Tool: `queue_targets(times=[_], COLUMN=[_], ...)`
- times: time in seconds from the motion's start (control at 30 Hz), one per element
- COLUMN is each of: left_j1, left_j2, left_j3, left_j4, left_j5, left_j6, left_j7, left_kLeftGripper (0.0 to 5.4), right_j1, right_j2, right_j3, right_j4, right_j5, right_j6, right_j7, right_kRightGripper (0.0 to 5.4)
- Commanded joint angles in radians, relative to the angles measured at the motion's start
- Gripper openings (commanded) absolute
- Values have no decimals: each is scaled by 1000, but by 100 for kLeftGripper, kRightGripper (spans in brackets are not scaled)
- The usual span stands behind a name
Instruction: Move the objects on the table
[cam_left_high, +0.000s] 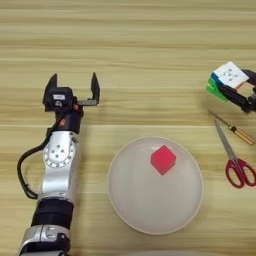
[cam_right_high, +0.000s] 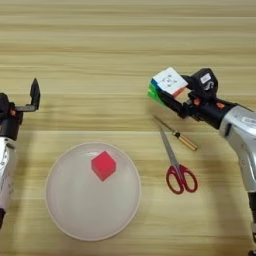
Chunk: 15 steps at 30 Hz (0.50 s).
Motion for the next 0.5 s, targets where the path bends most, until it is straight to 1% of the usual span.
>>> queue_targets(times=[0.03, 0.27, 0.5], left_j1=[-10, -6, -2], left_j2=[-6, -8, -11], left_j3=[-6, -7, -11], left_j4=[2, -5, -12], left_j5=[9, 10, 12], left_j6=[-5, -3, -1], left_j7=[5, 10, 15], left_kLeftGripper=[540, 540, 540], right_j1=[-60, -107, -127], right_j2=[39, 100, 148], right_j3=[59, 129, 190], right_j4=[34, 93, 153], right_j5=[-23, -49, -81], right_j6=[15, 12, 4], right_j7=[-5, -6, 5], right_kRightGripper=[332, 332, 332])
